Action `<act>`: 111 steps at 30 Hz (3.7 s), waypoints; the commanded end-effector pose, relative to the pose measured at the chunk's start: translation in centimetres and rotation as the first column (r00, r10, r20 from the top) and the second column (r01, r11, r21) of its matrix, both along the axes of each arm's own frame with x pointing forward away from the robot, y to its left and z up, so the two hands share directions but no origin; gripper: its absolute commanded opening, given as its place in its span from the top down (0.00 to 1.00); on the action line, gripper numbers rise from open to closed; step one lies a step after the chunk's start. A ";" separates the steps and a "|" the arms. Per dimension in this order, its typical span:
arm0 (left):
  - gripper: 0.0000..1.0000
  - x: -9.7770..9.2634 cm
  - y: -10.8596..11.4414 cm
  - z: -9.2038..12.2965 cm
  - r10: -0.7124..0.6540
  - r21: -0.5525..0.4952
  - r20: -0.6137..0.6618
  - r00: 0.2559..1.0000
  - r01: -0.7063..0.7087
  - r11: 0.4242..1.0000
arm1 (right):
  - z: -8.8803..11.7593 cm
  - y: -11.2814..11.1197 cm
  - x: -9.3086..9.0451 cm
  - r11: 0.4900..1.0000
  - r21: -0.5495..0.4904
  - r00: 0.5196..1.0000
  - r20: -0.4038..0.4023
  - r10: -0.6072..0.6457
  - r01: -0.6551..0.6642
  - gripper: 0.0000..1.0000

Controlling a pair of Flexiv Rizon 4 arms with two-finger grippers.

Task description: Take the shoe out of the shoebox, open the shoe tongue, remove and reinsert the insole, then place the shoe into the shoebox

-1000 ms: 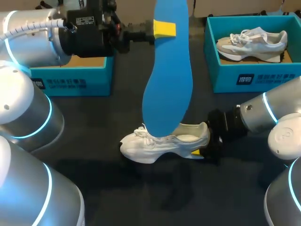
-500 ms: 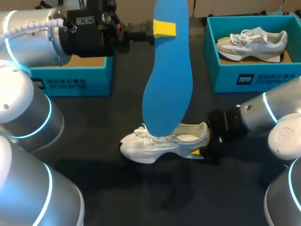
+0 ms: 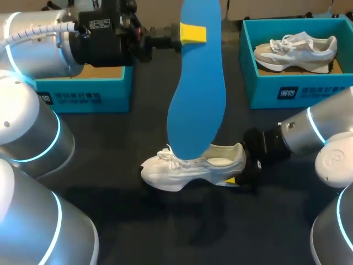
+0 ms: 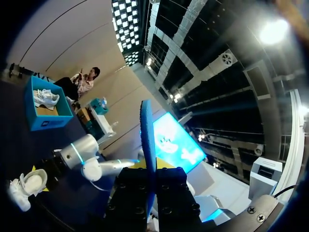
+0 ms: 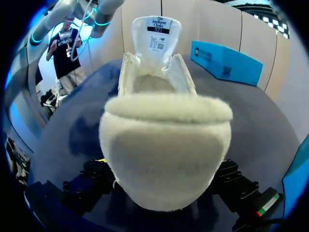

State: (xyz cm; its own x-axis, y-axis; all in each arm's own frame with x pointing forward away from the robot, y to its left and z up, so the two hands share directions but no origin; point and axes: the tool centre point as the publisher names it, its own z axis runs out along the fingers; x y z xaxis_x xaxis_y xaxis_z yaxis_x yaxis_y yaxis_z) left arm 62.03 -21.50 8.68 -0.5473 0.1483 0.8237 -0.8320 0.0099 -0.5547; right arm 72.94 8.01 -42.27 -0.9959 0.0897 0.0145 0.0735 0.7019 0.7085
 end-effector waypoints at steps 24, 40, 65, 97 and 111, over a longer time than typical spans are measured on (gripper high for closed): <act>1.00 0.1 -0.3 0.0 0.000 -0.002 0.000 1.000 0.000 1.000 | 5.1 -1.8 -1.2 0.950 -0.308 0.997 -0.034 -0.064 0.050 0.00; 1.00 0.1 -0.3 0.0 0.000 -0.002 0.000 1.000 0.000 1.000 | 6.7 -2.3 -1.8 0.909 -0.408 0.993 -0.045 -0.111 0.083 0.00; 1.00 0.1 -0.3 0.0 0.000 -0.002 0.000 1.000 0.000 1.000 | 7.3 -1.5 0.2 0.824 -0.566 0.995 -0.051 -0.080 0.038 0.00; 1.00 0.1 -0.3 0.0 0.000 -0.002 0.000 1.000 0.000 1.000 | 7.7 -0.5 -0.2 0.806 -0.592 0.996 -0.079 -0.046 -0.009 0.00; 1.00 0.1 -0.3 0.0 0.000 -0.002 0.000 1.000 0.000 1.000 | 7.7 -0.5 -0.2 0.806 -0.592 0.996 -0.079 -0.046 -0.009 0.00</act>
